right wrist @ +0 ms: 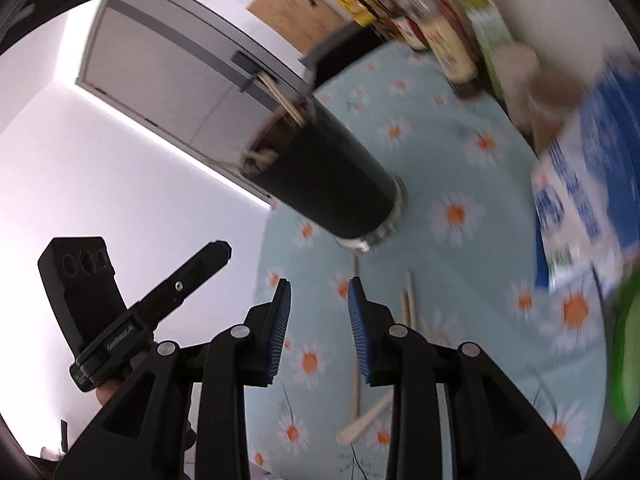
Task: Organize utensils
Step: 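Lower the right gripper onto the white spoon handle and close on it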
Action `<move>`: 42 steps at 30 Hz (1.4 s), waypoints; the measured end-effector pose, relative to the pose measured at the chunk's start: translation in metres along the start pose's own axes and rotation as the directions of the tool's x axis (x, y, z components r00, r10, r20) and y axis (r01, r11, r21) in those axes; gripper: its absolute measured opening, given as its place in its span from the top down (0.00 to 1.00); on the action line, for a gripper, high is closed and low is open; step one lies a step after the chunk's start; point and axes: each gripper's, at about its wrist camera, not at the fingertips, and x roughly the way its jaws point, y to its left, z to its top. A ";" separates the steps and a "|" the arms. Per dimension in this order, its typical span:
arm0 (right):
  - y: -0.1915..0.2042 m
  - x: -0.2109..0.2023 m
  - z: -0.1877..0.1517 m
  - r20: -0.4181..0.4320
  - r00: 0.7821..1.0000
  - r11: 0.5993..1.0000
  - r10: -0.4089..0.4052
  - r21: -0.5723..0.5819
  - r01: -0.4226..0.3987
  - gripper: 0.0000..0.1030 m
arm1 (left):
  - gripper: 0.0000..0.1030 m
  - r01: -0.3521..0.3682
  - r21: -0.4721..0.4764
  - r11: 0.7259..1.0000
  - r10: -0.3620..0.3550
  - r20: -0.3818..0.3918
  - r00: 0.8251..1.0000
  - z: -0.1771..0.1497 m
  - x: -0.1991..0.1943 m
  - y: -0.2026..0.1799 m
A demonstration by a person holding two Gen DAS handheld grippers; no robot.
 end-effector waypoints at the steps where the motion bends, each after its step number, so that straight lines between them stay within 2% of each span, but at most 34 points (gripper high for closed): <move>1: -0.004 0.002 -0.007 -0.012 1.000 1.000 -0.003 0.018 0.003 0.70 | 0.73 -0.004 0.001 1.000 0.004 -0.017 1.000 -0.003 0.003 0.003; 8: -0.038 0.018 -0.053 -0.109 0.994 0.977 0.015 0.212 0.009 0.70 | 0.73 -0.023 -0.018 1.000 0.020 -0.137 0.990 -0.033 0.027 0.027; 15: -0.062 0.034 -0.082 -0.180 0.978 0.905 0.101 0.425 -0.015 0.70 | 0.73 -0.014 -0.031 0.999 0.008 -0.204 0.979 -0.051 0.033 0.045; 22: -0.072 0.048 -0.086 -0.233 0.972 0.879 -0.016 0.460 0.125 0.70 | 0.73 0.008 -0.024 1.000 -0.014 -0.234 0.972 -0.059 0.031 0.052; 26: -0.069 0.058 -0.074 -0.238 0.970 0.874 -0.057 0.458 0.163 0.71 | 0.73 0.017 -0.034 0.999 -0.025 -0.240 0.971 -0.061 0.029 0.057; 30: -0.060 0.069 -0.065 -0.265 0.955 0.874 -0.133 0.424 0.239 0.72 | 0.73 0.022 -0.042 0.999 -0.032 -0.243 0.969 -0.062 0.029 0.062; 33: -0.052 0.076 -0.058 -0.328 0.920 0.853 -0.212 0.398 0.339 0.79 | 0.73 0.037 -0.061 0.997 -0.050 -0.241 0.969 -0.063 0.029 0.066; 37: -0.041 0.089 -0.047 -0.423 0.843 0.797 -0.332 0.353 0.491 0.91 | 0.73 0.060 -0.082 0.995 -0.077 -0.234 0.969 -0.063 0.031 0.069; 42: -0.022 0.110 -0.034 -0.481 0.746 0.752 -0.459 0.237 0.615 0.91 | 0.73 0.093 -0.119 0.988 -0.118 -0.214 0.970 -0.066 0.033 0.072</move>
